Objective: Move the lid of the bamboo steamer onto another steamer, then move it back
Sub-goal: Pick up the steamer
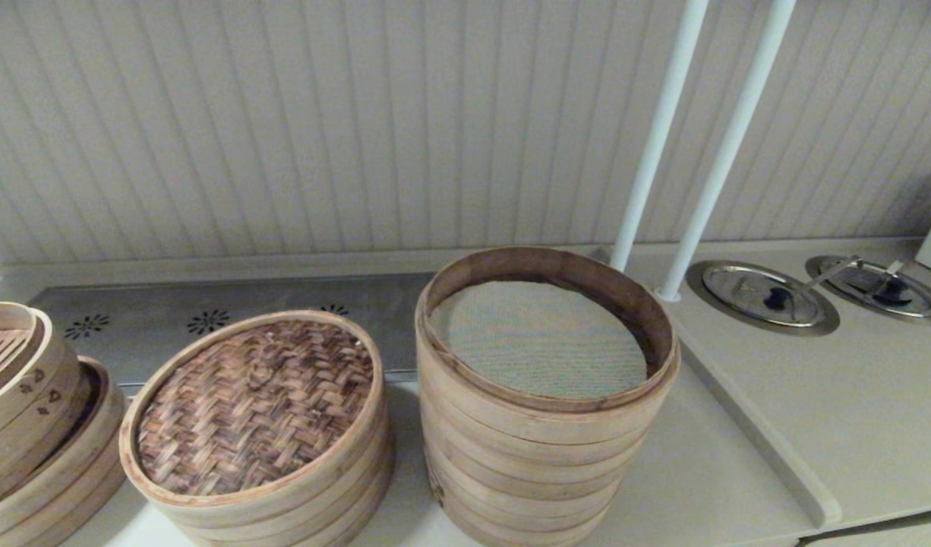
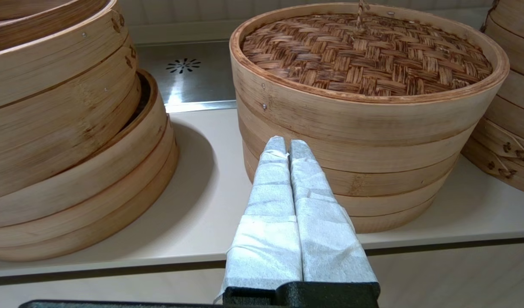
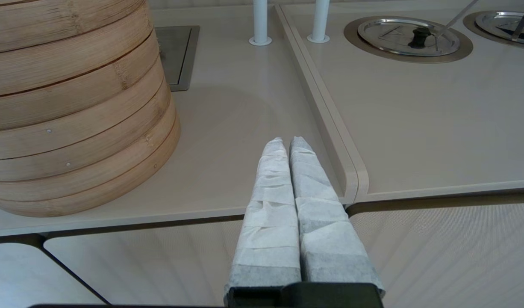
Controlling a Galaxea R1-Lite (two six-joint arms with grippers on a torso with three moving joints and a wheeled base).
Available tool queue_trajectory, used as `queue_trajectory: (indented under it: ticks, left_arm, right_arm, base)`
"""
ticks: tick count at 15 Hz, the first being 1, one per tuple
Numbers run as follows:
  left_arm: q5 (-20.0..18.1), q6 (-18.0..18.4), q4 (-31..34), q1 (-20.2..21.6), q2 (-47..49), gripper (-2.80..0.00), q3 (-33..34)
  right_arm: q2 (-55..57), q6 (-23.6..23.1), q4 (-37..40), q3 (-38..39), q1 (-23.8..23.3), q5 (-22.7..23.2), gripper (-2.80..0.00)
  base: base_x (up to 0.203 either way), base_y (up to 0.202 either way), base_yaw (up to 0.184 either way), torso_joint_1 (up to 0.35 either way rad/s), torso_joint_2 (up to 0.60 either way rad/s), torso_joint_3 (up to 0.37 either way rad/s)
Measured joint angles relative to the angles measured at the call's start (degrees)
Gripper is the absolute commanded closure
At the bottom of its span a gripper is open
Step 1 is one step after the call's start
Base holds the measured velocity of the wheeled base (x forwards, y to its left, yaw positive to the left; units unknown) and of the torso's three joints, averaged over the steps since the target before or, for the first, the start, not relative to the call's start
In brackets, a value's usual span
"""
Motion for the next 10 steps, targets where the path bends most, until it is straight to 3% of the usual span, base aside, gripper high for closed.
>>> queue_trajectory:
  ticks: [6,10]
  left_arm:
    - [-0.12,0.30,0.02,0.00,0.01,0.00,-0.11]
    - [-0.37,0.19,3.94,0.00,2.00,0.00,-2.72]
  right_arm:
    - [0.00,0.00,0.00,0.00,0.00,0.02,0.00]
    - [0.00,0.00,-0.01,0.00,0.00,0.01,0.00]
  base:
    - [0.000,0.000,0.000,0.000,0.00,0.000]
    - [0.000,0.000,0.000,0.000,0.00,0.000]
